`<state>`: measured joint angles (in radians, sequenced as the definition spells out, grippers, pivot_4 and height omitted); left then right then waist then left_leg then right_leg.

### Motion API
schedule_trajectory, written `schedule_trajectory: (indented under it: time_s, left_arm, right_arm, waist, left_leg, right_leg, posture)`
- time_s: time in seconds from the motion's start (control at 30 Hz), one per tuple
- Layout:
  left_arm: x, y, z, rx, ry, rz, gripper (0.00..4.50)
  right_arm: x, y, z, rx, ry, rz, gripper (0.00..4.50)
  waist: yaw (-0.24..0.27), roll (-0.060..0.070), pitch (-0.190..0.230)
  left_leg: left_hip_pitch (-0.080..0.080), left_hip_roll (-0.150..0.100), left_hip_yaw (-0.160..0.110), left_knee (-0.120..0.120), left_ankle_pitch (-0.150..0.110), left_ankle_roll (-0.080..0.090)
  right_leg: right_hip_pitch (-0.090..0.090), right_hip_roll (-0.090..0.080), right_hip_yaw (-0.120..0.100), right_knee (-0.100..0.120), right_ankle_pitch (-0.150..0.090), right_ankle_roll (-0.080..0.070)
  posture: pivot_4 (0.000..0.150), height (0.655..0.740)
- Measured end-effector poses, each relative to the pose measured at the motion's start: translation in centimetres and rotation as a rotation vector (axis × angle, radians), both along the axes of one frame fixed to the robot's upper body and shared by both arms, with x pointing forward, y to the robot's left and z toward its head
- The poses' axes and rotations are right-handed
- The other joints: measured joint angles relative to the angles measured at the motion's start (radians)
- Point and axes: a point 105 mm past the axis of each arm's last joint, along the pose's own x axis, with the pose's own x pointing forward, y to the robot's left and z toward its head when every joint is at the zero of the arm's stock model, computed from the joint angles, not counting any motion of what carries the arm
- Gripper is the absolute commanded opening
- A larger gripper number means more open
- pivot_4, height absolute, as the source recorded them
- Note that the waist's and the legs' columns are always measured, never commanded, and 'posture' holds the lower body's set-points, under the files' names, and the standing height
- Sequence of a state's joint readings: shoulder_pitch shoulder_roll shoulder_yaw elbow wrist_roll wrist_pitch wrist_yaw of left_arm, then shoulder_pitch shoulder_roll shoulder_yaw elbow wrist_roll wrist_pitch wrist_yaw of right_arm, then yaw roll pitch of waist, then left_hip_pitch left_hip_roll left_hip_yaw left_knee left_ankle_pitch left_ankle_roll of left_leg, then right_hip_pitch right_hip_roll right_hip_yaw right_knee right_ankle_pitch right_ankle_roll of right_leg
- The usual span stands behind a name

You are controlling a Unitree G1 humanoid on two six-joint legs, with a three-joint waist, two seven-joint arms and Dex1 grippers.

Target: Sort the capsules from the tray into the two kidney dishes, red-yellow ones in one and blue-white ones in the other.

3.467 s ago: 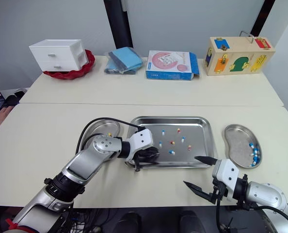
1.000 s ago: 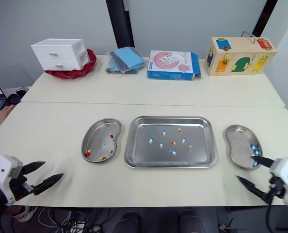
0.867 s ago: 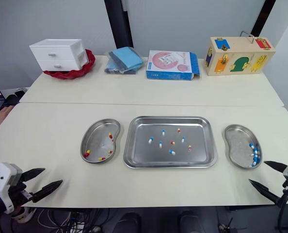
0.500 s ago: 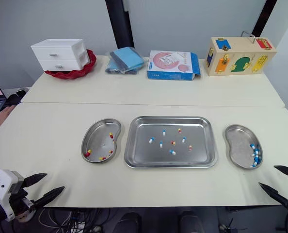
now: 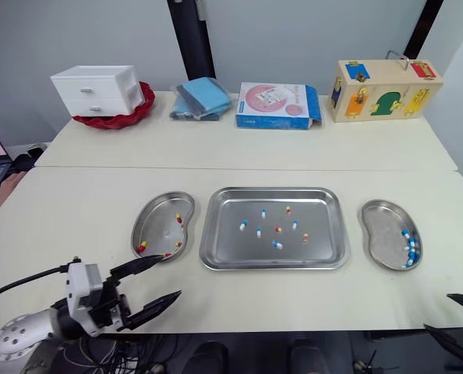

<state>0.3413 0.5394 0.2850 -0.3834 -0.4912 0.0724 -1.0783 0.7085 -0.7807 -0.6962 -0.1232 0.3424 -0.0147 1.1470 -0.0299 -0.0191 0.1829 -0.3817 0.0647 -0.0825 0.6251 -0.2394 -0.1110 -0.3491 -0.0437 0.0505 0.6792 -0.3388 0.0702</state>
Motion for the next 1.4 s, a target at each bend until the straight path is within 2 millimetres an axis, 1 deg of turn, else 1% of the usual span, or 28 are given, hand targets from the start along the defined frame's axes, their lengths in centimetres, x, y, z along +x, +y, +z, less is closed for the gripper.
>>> schedule_trajectory:
  time_s: [0.03, 0.1, 0.23, 0.27, 0.33, 0.37, 0.4, 0.5, 0.6, 0.7, 0.77, 0.8, 0.93, 1.0, 1.03, 1.13, 1.27, 1.4]
  left_arm:
    - [0.5, -0.3, 0.1, -0.018, -0.025, 0.008, 4.46]
    - [1.1, -0.7, -0.1, -0.028, -0.039, 0.011, 4.46]
    - [1.5, -1.2, -0.5, -0.033, -0.04, 0.005, 4.46]
    - [1.6, -1.3, -0.6, -0.033, -0.034, 0.003, 4.46]
    - [1.6, -1.6, -0.8, -0.036, -0.029, -0.003, 4.46]
    - [1.7, -1.6, -0.8, -0.036, -0.029, -0.003, 4.46]
    - [1.6, -1.5, -0.9, -0.033, -0.024, 0.004, 4.46]
    - [1.6, -1.7, -1.1, -0.03, -0.019, 0.0, 4.46]
    - [1.5, -1.7, -1.4, -0.027, -0.007, 0.001, 4.46]
    - [1.6, -1.9, -1.2, -0.029, -0.016, 0.011, 4.5]
    - [1.7, -2.2, -1.2, -0.033, -0.018, 0.012, 4.5]
    - [1.7, -2.2, -1.2, -0.033, -0.017, 0.015, 4.5]
    - [1.7, -2.7, -1.4, -0.036, -0.013, 0.012, 4.5]
    - [1.6, -2.8, -1.4, -0.036, -0.015, 0.012, 4.5]
    - [1.6, -2.8, -1.4, -0.036, -0.014, 0.016, 4.5]
    - [1.7, -2.8, -1.3, -0.037, -0.016, 0.024, 4.5]
    - [1.7, -3.2, -1.2, -0.041, -0.021, 0.012, 4.5]
    - [1.8, -3.5, -1.1, -0.045, -0.025, 0.014, 4.5]
  right_arm:
    - [-0.5, 0.8, 0.0, 0.009, 0.008, 0.02, 4.5]
    - [-0.8, 2.2, 0.3, 0.028, 0.005, 0.051, 4.5]
    - [-0.2, 5.3, 1.4, 0.061, -0.021, 0.134, 4.5]
    - [0.2, 6.5, 1.7, 0.081, -0.033, 0.159, 4.5]
    - [1.4, 10.1, 2.5, 0.134, -0.07, 0.242, 4.5]
    - [1.8, 11.4, 2.9, 0.156, -0.089, 0.275, 4.5]
    - [3.0, 12.9, 3.5, 0.162, -0.11, 0.296, 4.5]
    - [4.7, 15.3, 4.3, 0.181, -0.149, 0.325, 4.5]
    - [7.1, 18.4, 5.0, 0.204, -0.188, 0.376, 4.5]
    - [9.3, 21.2, 5.4, 0.202, -0.222, 0.438, 3.9]
    - [10.9, 23.1, 5.5, 0.202, -0.235, 0.461, 3.21]
    - [11.4, 23.9, 5.3, 0.2, -0.23, 0.474, 3.21]
    - [14.5, 28.2, 5.8, 0.189, -0.237, 0.517, 3.21]
    - [15.4, 29.2, 5.6, 0.166, -0.227, 0.518, 3.21]
    - [16.2, 29.9, 5.3, 0.148, -0.209, 0.514, 3.21]
    - [17.4, 31.0, 4.9, 0.127, -0.185, 0.501, 3.21]
    - [18.7, 32.2, 3.9, 0.096, -0.146, 0.489, 3.21]
    - [19.6, 32.7, 2.7, 0.075, -0.113, 0.472, 3.21]
  waist:
    - [0.0, 0.001, -0.001]
    - [-0.001, 0.002, -0.001]
    - [-0.002, 0.002, -0.001]
    - [-0.003, 0.002, -0.001]
    - [-0.003, 0.002, -0.001]
    - [-0.002, 0.002, -0.001]
    - [-0.002, 0.001, -0.001]
    - [-0.001, 0.0, -0.001]
    - [0.001, -0.001, 0.0]
    - [0.0, -0.001, 0.0]
    - [0.0, -0.001, 0.0]
    - [0.0, -0.001, 0.0]
    - [-0.003, 0.0, 0.001]
    - [-0.002, -0.001, 0.001]
    - [-0.002, 0.0, 0.001]
    - [0.001, 0.0, 0.001]
    - [-0.001, 0.0, 0.001]
    - [-0.002, 0.0, 0.001]
  left_leg:
    - [0.0, 0.0, 0.0, 0.0, 0.0, 0.0]
    - [0.0, 0.0, 0.0, 0.0, 0.0, 0.0]
    - [0.0, 0.0, 0.0, 0.0, 0.0, 0.0]
    - [0.0, 0.0, 0.0, 0.0, 0.0, 0.0]
    - [0.0, 0.0, 0.0, 0.0, 0.0, 0.0]
    - [0.0, 0.0, 0.0, 0.001, 0.0, 0.0]
    - [0.0, 0.0, 0.0, 0.001, 0.0, 0.0]
    - [0.0, 0.0, 0.0, 0.001, 0.0, 0.0]
    - [-0.001, 0.0, -0.001, 0.001, 0.0, 0.0]
    - [-0.001, 0.0, -0.001, 0.001, 0.0, 0.0]
    - [-0.002, 0.0, -0.002, 0.001, 0.0, 0.0]
    - [-0.002, 0.0, -0.001, 0.001, 0.0, 0.0]
    - [-0.002, 0.0, -0.002, 0.001, 0.0, 0.0]
    - [-0.002, 0.0, -0.002, 0.0, 0.0, 0.0]
    - [-0.003, 0.0, -0.003, 0.0, 0.0, 0.0]
    - [-0.004, 0.0, -0.004, 0.0, 0.0, 0.0]
    - [-0.004, 0.0, -0.004, 0.0, 0.0, 0.0]
    - [-0.004, 0.0, -0.004, 0.0, 0.0, 0.0]
  right_leg:
    - [0.0, 0.0, 0.0, 0.0, 0.0, 0.0]
    - [0.0, 0.0, 0.0, 0.0, 0.0, 0.0]
    - [0.0, 0.0, 0.0, 0.0, 0.0, 0.0]
    - [0.0, 0.0, 0.0, 0.0, 0.0, 0.0]
    - [0.0, 0.001, 0.0, 0.0, 0.0, 0.0]
    - [0.0, 0.001, 0.001, 0.0, 0.0, 0.0]
    - [0.0, 0.001, 0.001, 0.0, 0.0, 0.0]
    - [0.0, 0.001, 0.001, 0.0, 0.001, 0.001]
    - [-0.001, 0.001, 0.001, 0.0, 0.001, 0.001]
    - [-0.001, 0.001, 0.001, 0.0, 0.001, 0.001]
    - [-0.002, 0.001, 0.001, 0.0, 0.001, 0.001]
    - [-0.003, 0.001, 0.001, 0.0, 0.001, 0.001]
    - [-0.004, 0.002, 0.001, 0.001, 0.001, 0.0]
    - [-0.004, 0.002, 0.001, 0.001, 0.001, 0.0]
    - [-0.004, 0.002, 0.0, 0.001, 0.001, 0.0]
    - [-0.005, 0.002, -0.001, 0.001, 0.001, 0.0]
    - [-0.005, 0.002, -0.002, 0.002, 0.001, 0.0]
    - [-0.005, 0.002, -0.002, 0.002, 0.001, 0.0]
  posture:
    - [0.15, 0.74]
    - [0.15, 0.74]
    - [0.15, 0.74]
    - [0.15, 0.74]
    - [0.15, 0.74]
    - [0.15, 0.74]
    - [0.15, 0.74]
    - [0.15, 0.74]
    - [0.15, 0.74]
    - [0.15, 0.74]
    - [0.15, 0.74]
    - [0.15, 0.74]
    - [0.15, 0.74]
    - [0.15, 0.74]
    - [0.15, 0.74]
    - [0.15, 0.74]
    - [0.15, 0.74]
    - [0.15, 0.74]
